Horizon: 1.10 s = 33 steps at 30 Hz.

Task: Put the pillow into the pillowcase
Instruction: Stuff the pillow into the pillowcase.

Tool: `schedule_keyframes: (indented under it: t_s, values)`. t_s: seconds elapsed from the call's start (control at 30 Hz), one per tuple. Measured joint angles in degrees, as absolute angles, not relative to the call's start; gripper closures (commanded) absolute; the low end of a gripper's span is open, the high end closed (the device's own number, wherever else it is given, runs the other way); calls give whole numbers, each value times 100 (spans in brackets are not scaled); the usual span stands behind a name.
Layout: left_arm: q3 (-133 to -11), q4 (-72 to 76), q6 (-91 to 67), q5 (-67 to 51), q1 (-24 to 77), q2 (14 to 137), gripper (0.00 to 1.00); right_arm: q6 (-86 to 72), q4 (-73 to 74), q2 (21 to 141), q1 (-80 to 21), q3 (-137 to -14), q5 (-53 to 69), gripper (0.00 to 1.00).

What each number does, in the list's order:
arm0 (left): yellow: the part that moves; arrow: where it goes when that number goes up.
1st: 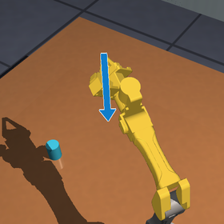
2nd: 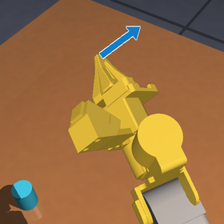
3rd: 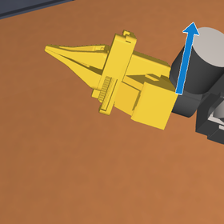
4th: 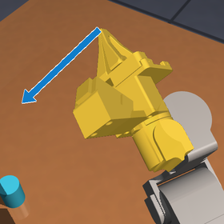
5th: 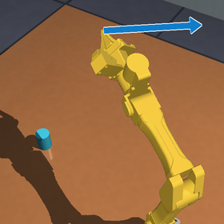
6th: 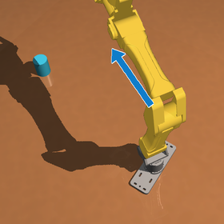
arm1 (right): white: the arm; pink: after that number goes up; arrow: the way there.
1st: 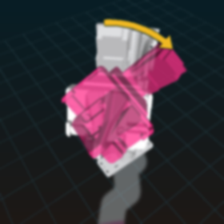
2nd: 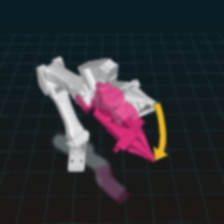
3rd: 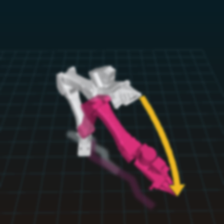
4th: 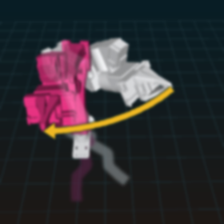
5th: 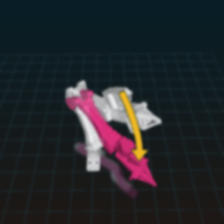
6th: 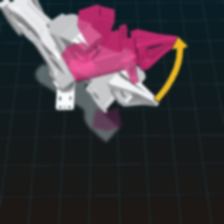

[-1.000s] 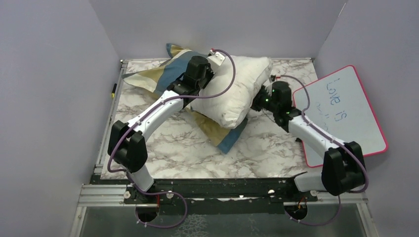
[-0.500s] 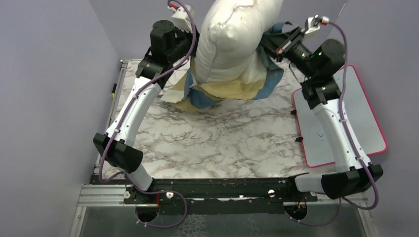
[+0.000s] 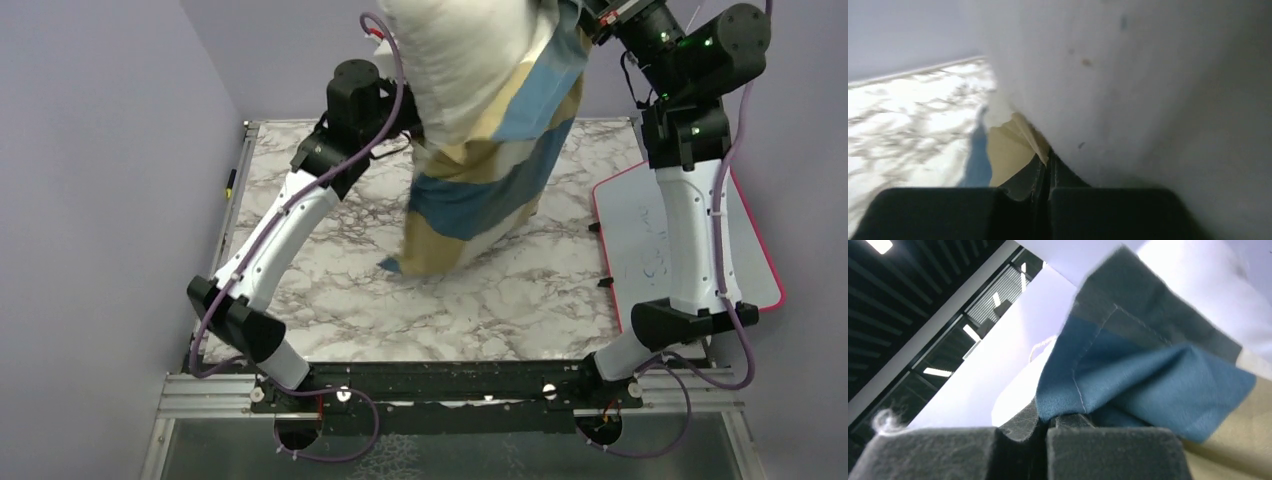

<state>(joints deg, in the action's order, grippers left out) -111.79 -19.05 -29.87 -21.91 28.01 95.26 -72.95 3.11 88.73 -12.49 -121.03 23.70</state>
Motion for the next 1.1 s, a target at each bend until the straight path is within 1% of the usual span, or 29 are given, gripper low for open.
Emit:
schedule_keyframes:
  t_s: [0.03,0.07,0.1,0.13,0.2,0.23,0.27,0.3,0.33,0.4,0.43,0.5,0.53,0.6,0.63,0.67,0.73,0.8,0.83,0.87,0.93,1.03,1.1]
  values:
    - [-10711,-1671,-3030,-2027,3009,9242,100,-7240,379,9054,-1197,-12516,2488,100]
    - [-10276,-1452,-3063,-1927,3242,8914,100,-7179,438,9142,-1201,-12682,2596,100]
    - [-10097,-1358,-3057,-1883,3391,8698,100,-7118,416,9102,-1293,-12556,2648,100]
    - [-10110,-1343,-3030,-1900,3448,8593,100,-7043,244,8965,-1509,-12143,2611,100]
    - [-10691,-1597,-3046,-2158,3297,8611,100,-6847,-248,8567,-2137,-11048,2276,100]
    - [-11290,-2040,-3074,-2338,3020,8812,100,-6731,-471,8488,-2453,-10748,2010,100]
    - [-11561,-2206,-3092,-2390,2871,8930,100,-6619,-624,8519,-2596,-10755,1774,100]
    - [-11817,-2270,-3162,-2462,2720,9070,100,-6501,-609,8632,-2611,-11017,1592,100]
    - [-11813,-2139,-3227,-2458,2652,9107,100,-6407,-580,8766,-2571,-11356,1494,100]
    - [-11072,-1476,-3297,-2246,2821,8868,100,-6281,-390,9000,-2287,-12044,1472,100]
    - [-10534,-1131,-3295,-2080,3072,8635,100,-6248,-285,9032,-2156,-12193,1527,100]
    - [-10228,-869,-3218,-1931,3315,8477,100,-6233,-290,8978,-2069,-12062,1688,100]
    - [-10331,-884,-3131,-1907,3295,8503,100,-6246,-447,8851,-2178,-11725,1737,100]
    - [-10919,-1284,-3076,-2047,3006,8705,100,-6243,-792,8534,-2543,-10881,1640,100]
    - [-11183,-1559,-3146,-2171,2779,8825,100,-6237,-873,8477,-2711,-10676,1529,100]
    - [-11292,-1678,-3199,-2241,2637,8910,100,-6230,-884,8510,-2790,-10704,1417,100]
    - [-11074,-1664,-3295,-2067,2609,8890,100,-6292,-733,8768,-2681,-11185,1417,100]
    - [-10276,-1413,-3295,-1682,3081,8545,100,-6521,-652,8984,-2276,-11603,1636,100]
    - [-9953,-1343,-3258,-1500,3339,8385,100,-6639,-624,9039,-2228,-11653,1728,100]
    - [-9861,-1358,-3159,-1365,3548,8307,100,-6711,-589,9050,-1951,-11644,1763,100]
    - [-10313,-1584,-2989,-1328,3627,8449,100,-6672,-600,8982,-2064,-11308,1680,100]
    - [-11782,-2447,-3055,-1579,3138,9111,100,-6584,-1044,8672,-2906,-10385,1149,100]
    - [-12001,-2676,-3155,-1575,2821,9253,100,-6469,-906,8726,-3089,-10720,923,100]
